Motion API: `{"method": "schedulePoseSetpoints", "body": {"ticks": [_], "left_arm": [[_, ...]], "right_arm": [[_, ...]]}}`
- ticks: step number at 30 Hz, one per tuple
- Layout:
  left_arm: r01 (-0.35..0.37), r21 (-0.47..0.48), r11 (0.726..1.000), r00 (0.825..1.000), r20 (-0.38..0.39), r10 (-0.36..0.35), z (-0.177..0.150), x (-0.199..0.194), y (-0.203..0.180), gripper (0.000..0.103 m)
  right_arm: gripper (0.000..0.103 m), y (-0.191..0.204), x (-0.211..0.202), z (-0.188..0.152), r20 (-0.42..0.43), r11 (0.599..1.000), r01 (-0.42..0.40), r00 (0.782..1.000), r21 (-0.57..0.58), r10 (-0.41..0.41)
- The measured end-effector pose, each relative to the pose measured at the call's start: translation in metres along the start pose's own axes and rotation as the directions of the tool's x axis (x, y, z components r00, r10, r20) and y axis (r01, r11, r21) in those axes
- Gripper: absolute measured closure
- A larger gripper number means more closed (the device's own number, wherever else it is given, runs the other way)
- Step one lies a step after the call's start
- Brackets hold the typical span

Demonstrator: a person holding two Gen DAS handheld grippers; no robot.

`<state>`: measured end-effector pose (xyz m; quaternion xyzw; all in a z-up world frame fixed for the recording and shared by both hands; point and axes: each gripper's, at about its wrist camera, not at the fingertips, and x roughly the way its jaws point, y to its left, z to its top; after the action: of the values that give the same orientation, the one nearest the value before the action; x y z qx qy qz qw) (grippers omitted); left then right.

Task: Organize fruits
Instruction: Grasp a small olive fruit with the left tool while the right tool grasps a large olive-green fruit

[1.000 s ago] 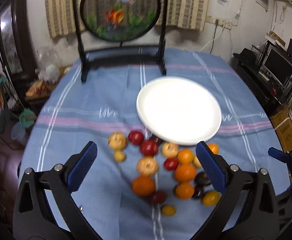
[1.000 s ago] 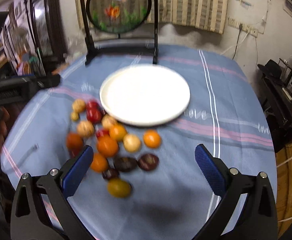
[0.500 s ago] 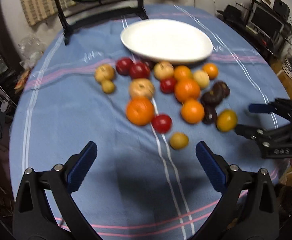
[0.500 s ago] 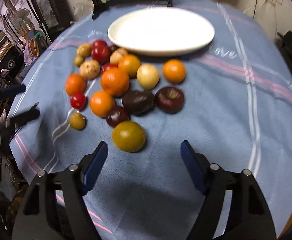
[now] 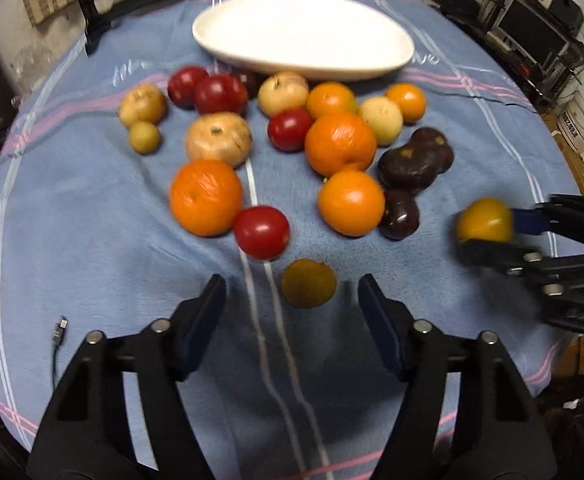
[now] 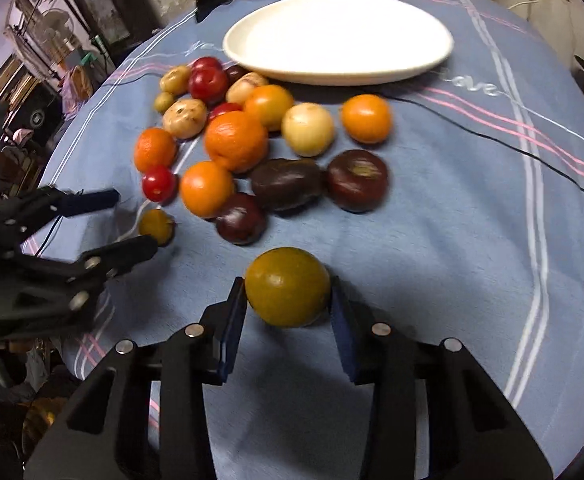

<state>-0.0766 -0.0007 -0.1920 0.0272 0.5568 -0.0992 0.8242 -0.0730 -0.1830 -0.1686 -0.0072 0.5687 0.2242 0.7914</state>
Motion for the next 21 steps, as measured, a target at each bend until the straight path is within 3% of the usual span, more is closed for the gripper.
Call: {"method": "schedulePoseSetpoints", "body": {"ticks": [3, 5, 6, 7, 12, 16, 21], "left_arm": [[-0.013, 0.0, 1.0, 1.0, -0.017, 0.013, 0.0, 0.011, -0.002, 0.039], [-0.054, 0.012, 0.998, 0.998, -0.008, 0.054, -0.001, 0.013, -0.005, 0.052], [-0.042, 0.006, 0.999, 0.999, -0.004, 0.042, 0.0, 0.011, -0.004, 0.068], [-0.026, -0.009, 1.0, 1.0, 0.0, 0.026, 0.001, 0.007, -0.003, 0.074], [-0.003, -0.027, 1.0, 1.0, 0.028, 0.004, 0.007, -0.024, 0.005, 0.075], [0.031, -0.034, 0.999, 0.994, 0.104, -0.027, 0.023, -0.059, 0.008, 0.075], [0.055, -0.026, 0.998, 0.971, 0.233, -0.048, 0.087, -0.098, 0.011, 0.075]], "right_arm": [[0.062, -0.008, -0.006, -0.005, 0.008, 1.0, -0.003, 1.0, 0.028, 0.003], [0.062, -0.011, -0.009, -0.008, 0.007, 0.999, -0.005, 1.0, 0.032, 0.005], [0.062, -0.013, -0.011, -0.011, 0.007, 0.999, -0.003, 1.0, 0.034, 0.003], [0.062, -0.014, -0.013, -0.012, 0.008, 0.999, -0.005, 1.0, 0.033, 0.005], [0.062, -0.008, -0.022, -0.004, 0.031, 1.0, -0.019, 0.999, 0.009, 0.018], [0.062, -0.006, -0.047, 0.015, 0.091, 0.999, -0.034, 0.995, -0.012, 0.035], [0.062, -0.004, -0.08, 0.071, 0.199, 0.998, -0.023, 0.979, -0.06, 0.035]]}}
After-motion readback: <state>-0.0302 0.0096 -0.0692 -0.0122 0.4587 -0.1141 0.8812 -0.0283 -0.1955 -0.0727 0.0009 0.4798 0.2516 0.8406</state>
